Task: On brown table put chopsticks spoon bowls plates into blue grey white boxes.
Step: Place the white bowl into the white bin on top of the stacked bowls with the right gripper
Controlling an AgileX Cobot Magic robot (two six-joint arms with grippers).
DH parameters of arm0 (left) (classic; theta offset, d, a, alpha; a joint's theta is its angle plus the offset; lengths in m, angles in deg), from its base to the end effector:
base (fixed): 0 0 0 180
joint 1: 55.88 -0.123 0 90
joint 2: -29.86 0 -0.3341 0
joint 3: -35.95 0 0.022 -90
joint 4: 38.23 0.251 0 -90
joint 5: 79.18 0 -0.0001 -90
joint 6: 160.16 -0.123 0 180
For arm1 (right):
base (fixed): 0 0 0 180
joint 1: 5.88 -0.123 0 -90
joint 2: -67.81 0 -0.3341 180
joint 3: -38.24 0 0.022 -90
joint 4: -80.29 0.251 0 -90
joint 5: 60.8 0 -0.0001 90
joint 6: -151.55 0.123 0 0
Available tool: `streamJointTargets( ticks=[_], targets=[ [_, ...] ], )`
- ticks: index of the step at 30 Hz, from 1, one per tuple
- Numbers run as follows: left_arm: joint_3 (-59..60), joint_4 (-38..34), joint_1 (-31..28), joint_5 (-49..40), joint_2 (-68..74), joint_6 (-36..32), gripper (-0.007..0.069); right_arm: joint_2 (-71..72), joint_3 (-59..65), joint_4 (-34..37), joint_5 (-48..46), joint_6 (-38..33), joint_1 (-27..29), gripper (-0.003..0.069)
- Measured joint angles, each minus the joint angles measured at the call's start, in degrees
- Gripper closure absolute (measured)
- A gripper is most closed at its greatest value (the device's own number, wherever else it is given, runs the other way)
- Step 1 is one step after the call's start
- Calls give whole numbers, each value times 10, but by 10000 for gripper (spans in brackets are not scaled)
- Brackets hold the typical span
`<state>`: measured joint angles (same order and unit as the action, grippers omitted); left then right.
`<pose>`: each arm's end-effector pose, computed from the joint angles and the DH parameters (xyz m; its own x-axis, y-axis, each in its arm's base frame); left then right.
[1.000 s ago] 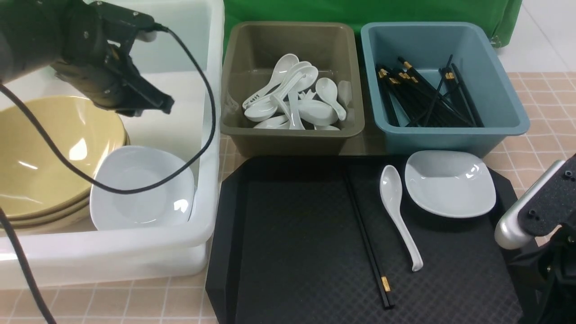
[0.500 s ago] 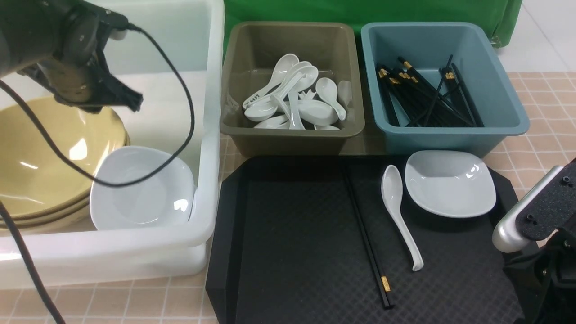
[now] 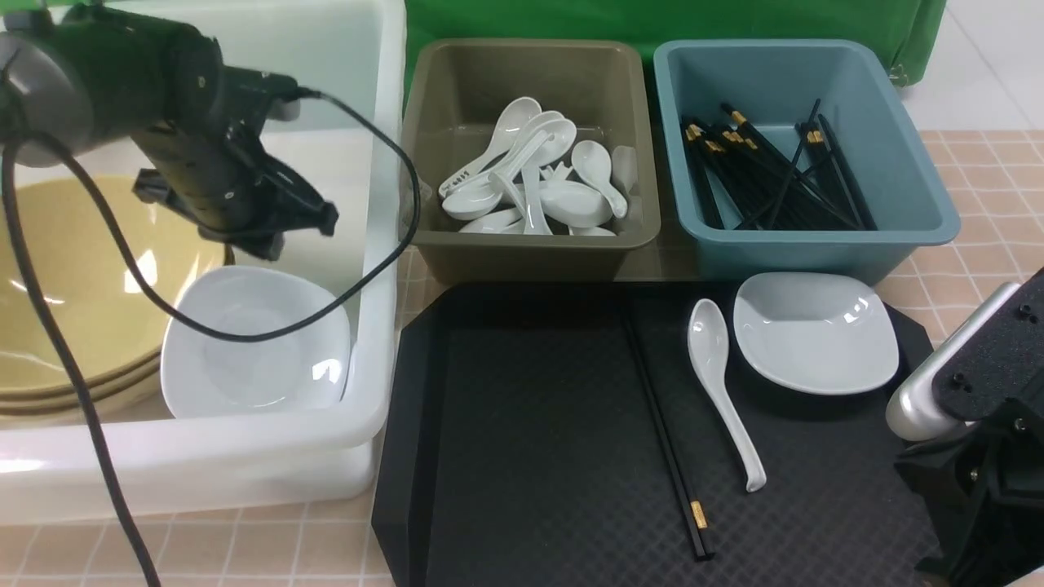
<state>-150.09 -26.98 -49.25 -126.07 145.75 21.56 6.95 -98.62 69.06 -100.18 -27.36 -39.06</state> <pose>0.4376 -0.0332 0.2476 -0.8977 0.2089 -0.3879 0.1522 0.9733 0.1719 0.1421 0.0747 0.2781 -0.5972 -0.5480 -0.5856 -0.5650 0.8057 -0.1779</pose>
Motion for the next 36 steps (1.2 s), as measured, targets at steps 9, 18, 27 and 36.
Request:
streamJointTargets(
  ticks=[9, 18, 27, 36],
  targets=[
    [-1, 109, 1, -13, -20, 81, 632, 0, 24, 0, 22, -2, 0, 616],
    [1, -32, 7, -36, -52, -28, 632, 0, 24, 0, 29, -1, 0, 612],
    [2, -46, 10, -121, -21, -49, 632, 0, 24, 0, 32, 0, 0, 610],
    [2, -112, 45, -151, -35, -141, 632, 0, 24, 0, 32, 0, 0, 610]
  ],
)
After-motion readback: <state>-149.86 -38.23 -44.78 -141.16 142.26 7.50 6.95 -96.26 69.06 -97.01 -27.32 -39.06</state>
